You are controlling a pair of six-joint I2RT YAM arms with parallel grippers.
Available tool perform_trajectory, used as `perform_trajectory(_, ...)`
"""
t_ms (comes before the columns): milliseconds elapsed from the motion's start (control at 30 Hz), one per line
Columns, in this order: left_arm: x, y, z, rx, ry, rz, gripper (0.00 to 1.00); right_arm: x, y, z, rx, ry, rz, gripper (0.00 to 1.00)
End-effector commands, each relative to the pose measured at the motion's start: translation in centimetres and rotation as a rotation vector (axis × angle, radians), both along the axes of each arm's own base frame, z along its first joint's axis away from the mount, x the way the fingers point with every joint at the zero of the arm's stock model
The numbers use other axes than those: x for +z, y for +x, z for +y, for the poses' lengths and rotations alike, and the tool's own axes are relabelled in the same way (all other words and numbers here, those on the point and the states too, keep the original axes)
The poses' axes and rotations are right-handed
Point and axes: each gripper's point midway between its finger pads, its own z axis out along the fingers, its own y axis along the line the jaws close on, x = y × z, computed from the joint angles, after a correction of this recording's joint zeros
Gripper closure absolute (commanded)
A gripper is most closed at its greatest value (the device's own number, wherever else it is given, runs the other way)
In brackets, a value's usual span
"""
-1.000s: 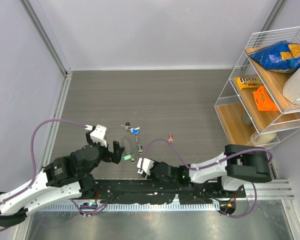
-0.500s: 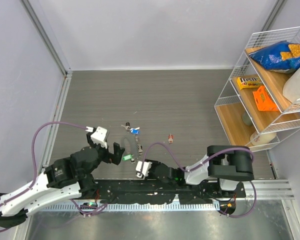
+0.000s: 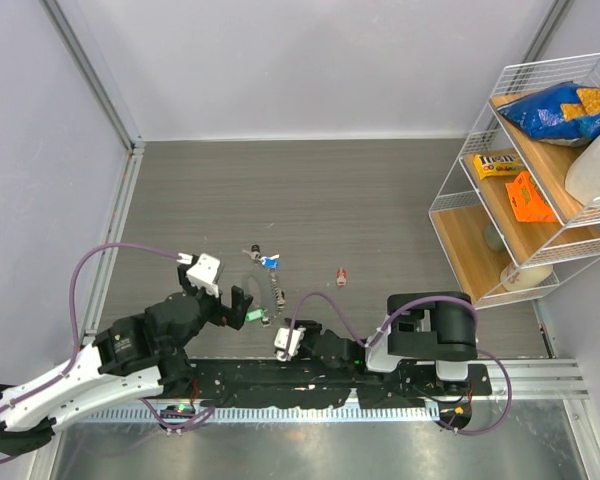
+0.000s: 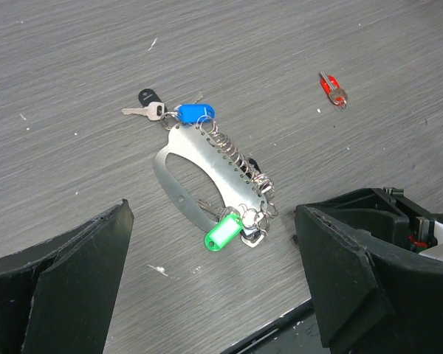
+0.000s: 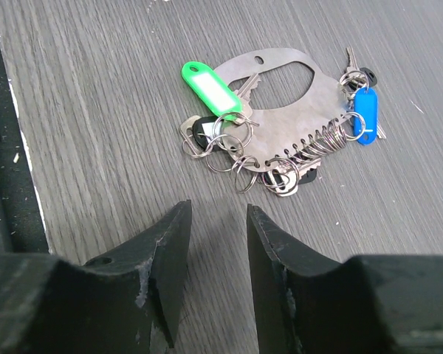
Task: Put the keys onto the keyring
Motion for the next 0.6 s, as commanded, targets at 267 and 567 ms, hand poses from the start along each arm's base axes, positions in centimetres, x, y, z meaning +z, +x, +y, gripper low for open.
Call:
perform_trajectory(267, 1.3, 0.2, -0.9, -0.025, -0.043, -0.041, 0.01, 2.1, 2.1, 1.2, -0.068, 0.131, -0.017, 0.61)
perform_trajectory(567, 1.0, 0.2, -1.0, -0.032, -0.037, -0.034, 0.0, 1.5, 3.3, 1.4, -0.078, 0.14, -0.001, 0.64)
